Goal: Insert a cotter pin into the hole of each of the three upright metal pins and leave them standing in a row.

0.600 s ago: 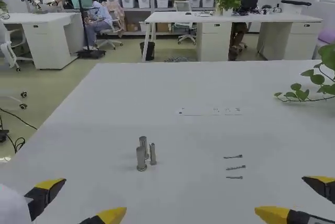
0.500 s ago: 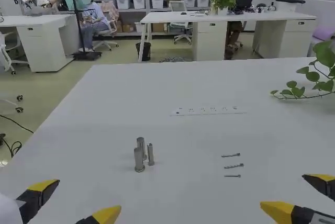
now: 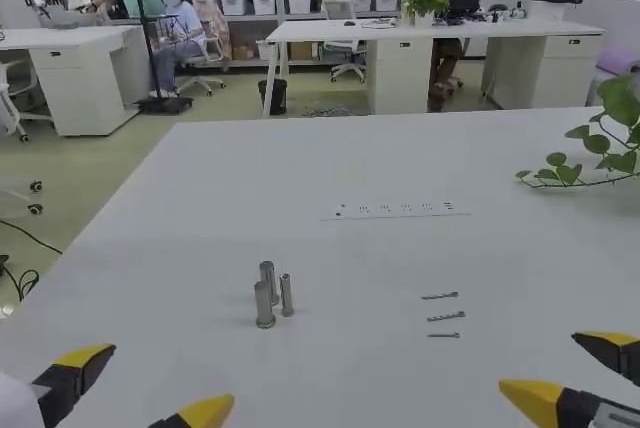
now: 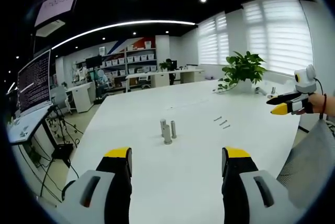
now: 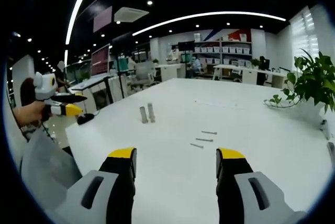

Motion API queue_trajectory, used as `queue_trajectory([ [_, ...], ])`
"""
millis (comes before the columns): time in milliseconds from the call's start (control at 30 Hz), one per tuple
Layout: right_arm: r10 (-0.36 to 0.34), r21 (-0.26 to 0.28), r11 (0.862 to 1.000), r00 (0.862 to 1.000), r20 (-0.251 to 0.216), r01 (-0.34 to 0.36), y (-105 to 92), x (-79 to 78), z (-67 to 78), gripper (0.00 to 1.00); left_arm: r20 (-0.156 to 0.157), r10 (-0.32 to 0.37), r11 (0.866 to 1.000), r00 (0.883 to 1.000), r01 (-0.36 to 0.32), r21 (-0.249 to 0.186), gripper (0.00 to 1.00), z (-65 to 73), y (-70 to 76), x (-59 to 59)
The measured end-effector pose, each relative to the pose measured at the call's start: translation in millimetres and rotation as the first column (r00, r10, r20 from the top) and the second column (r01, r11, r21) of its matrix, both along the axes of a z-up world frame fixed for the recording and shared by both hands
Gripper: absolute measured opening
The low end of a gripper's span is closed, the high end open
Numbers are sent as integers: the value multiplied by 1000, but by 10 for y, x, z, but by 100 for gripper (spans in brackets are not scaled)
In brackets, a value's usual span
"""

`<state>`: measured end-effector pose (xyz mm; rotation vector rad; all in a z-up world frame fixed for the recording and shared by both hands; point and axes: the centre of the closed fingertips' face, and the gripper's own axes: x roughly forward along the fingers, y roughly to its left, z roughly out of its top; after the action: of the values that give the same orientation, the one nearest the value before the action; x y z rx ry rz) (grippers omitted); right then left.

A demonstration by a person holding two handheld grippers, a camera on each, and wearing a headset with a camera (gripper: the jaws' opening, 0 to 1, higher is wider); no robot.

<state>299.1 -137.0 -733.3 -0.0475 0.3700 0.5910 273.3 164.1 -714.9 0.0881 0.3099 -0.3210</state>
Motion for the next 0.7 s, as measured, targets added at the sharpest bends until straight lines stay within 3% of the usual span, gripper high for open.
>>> queue_trajectory([
  [367,12,-4,1000,1000,3,-12,17,17,-13,63,-1,-5,1000,1000,5,-7,71,-3,-14,25],
  [433,16,25,1000,1000,-2,-16,34,21,-3,64,1,-4,1000,1000,4,1,73,-6,-14,30],
  [700,28,8,1000,1000,-4,-28,49,18,-35,68,-7,-3,1000,1000,3,-8,79,-26,-10,38],
])
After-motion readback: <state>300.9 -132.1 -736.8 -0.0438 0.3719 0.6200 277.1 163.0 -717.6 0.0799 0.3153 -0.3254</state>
